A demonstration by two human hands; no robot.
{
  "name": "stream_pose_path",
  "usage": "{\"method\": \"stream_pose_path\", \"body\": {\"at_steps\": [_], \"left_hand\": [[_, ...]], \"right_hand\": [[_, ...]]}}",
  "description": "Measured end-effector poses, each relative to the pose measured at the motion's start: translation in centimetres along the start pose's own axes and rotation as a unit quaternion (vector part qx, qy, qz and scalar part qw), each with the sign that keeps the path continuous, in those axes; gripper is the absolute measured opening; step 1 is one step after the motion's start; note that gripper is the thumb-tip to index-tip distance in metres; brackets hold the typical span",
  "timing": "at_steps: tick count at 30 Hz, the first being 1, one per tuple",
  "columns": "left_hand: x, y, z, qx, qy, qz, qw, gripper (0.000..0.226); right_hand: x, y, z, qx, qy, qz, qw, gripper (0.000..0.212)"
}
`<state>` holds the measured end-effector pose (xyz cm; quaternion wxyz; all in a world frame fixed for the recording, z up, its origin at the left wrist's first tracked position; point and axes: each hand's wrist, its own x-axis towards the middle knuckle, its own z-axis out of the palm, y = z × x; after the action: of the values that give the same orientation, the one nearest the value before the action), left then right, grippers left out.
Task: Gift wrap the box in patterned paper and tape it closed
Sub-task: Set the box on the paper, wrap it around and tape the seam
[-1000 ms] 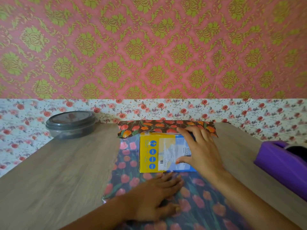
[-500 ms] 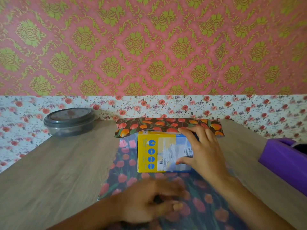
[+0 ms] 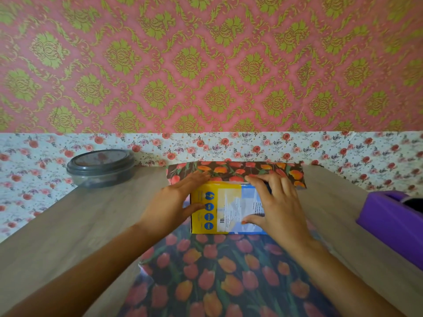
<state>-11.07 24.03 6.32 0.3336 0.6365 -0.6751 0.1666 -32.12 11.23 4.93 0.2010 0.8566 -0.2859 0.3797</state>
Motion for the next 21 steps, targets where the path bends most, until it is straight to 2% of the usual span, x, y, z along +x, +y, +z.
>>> {"method": "stream_pose_path", "body": {"at_steps": [4,7,10,12,15,18,21], "left_hand": [[0.6,1.1,-1.0,-0.001,0.0,-0.077,0.997,0.06],[0.6,1.0,-1.8,0.113,0.029,-0.002,0.993,0.049],[1.3,1.0,-3.1,0.194,0.085,0.003,0.977,0.062],[2.1,1.1,-3.7,0.207,0.116,0.042,0.97,0.07],[3.8,2.5,-2.3,0.262,0.047,0.143,0.953,0.091],[4.6,5.0,0.4,0.299,-0.085,0.11,0.944,0.117],[4.3,5.7,2.6,0.298,-0.158,0.054,0.94,0.119]], "right_hand": [[0.2,-0.1,0.0,-0.002,-0.002,0.003,1.0,0.097],[0.2,-0.1,0.1,-0.005,0.0,0.001,1.0,0.096],[0.2,0.0,0.2,-0.002,0.011,0.001,1.0,0.098],[0.3,0.0,0.3,0.001,0.017,0.001,1.0,0.1],[0.3,-0.1,0.1,0.003,0.017,0.0,1.0,0.099],[0.2,-0.1,0.0,0.0,0.017,0.0,1.0,0.096],[0.0,-0.2,-0.1,-0.016,0.025,0.001,1.0,0.104]]}}
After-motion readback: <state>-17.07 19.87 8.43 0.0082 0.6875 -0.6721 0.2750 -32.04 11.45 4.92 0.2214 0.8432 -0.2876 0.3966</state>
